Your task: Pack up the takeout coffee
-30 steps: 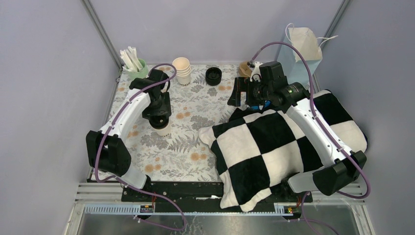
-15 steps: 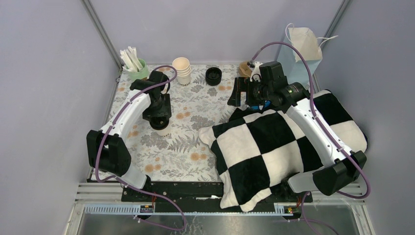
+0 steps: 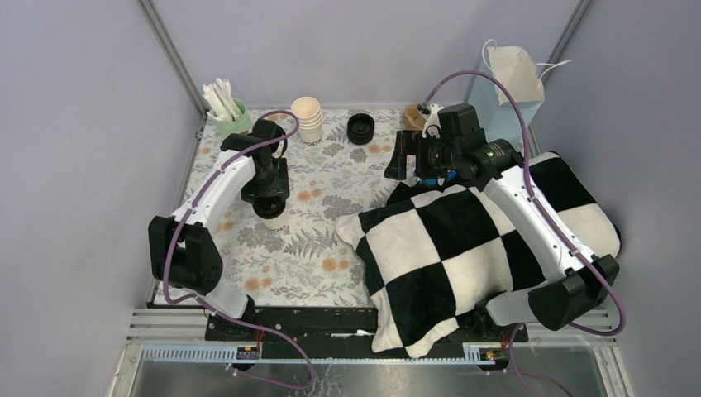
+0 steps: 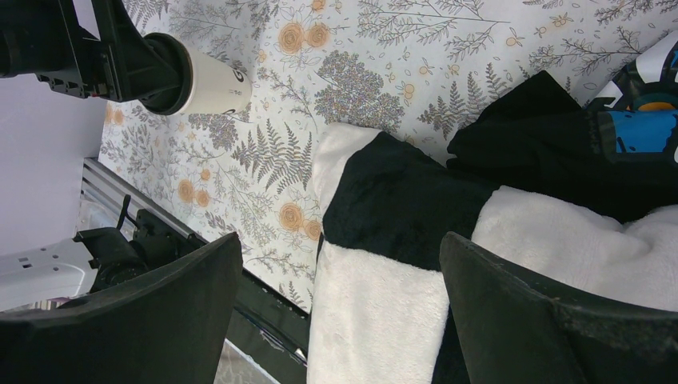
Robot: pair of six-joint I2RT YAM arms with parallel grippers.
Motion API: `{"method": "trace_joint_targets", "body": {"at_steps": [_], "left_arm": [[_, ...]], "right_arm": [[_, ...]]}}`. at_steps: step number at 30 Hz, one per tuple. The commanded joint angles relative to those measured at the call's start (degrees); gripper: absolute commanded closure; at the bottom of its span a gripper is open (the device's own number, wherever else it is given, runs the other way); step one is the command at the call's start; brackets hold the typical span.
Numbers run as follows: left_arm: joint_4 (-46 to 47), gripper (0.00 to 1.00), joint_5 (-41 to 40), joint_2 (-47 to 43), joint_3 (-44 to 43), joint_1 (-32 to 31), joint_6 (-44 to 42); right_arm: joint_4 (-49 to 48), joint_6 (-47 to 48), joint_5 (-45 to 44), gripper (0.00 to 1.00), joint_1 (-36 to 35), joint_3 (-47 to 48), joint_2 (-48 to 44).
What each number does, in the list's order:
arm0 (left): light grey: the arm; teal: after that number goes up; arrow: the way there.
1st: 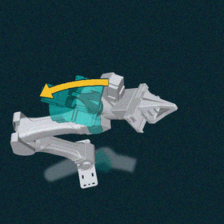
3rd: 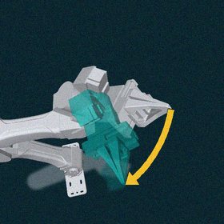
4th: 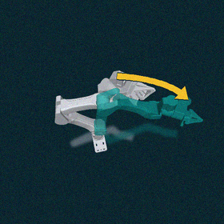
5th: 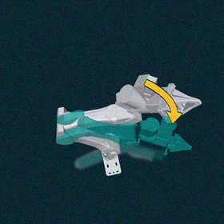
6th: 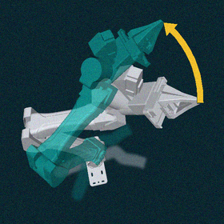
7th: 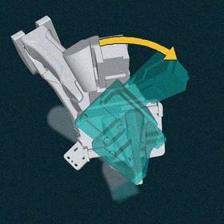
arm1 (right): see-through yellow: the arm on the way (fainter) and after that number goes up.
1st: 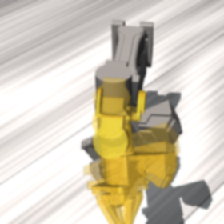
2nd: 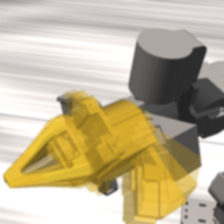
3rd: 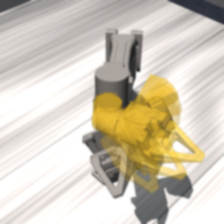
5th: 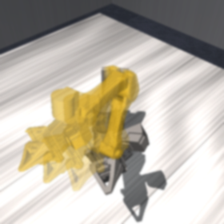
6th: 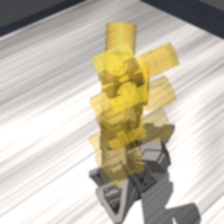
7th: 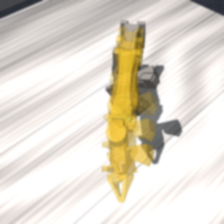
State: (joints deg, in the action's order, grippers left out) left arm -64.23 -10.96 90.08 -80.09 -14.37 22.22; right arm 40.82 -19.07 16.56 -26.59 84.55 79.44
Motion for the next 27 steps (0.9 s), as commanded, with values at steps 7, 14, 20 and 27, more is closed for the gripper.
{"method": "trace_joint_targets", "body": {"at_steps": [7, 14, 20, 27], "left_arm": [[2.2, 0.42, -0.4, 1.1, -0.2, 0.9, -1.5], [2.7, 0.42, 0.4, 1.3, 0.8, 1.0, -1.8], [2.6, 0.42, 0.7, 0.2, 0.8, 1.0, -1.4], [0.8, 0.42, 2.0, -0.8, -1.5, 1.0, -0.6]], "right_arm": [[-1.7, 0.7, -0.1, 0.00, -0.1, 0.2, -0.7], [-1.5, 0.8, -0.4, 0.00, -0.1, 0.3, -0.6], [-1.6, 0.9, -0.4, 0.00, -0.1, 0.2, -0.5], [-1.8, 0.8, 0.1, 0.00, -0.1, 0.4, -0.1]]}}
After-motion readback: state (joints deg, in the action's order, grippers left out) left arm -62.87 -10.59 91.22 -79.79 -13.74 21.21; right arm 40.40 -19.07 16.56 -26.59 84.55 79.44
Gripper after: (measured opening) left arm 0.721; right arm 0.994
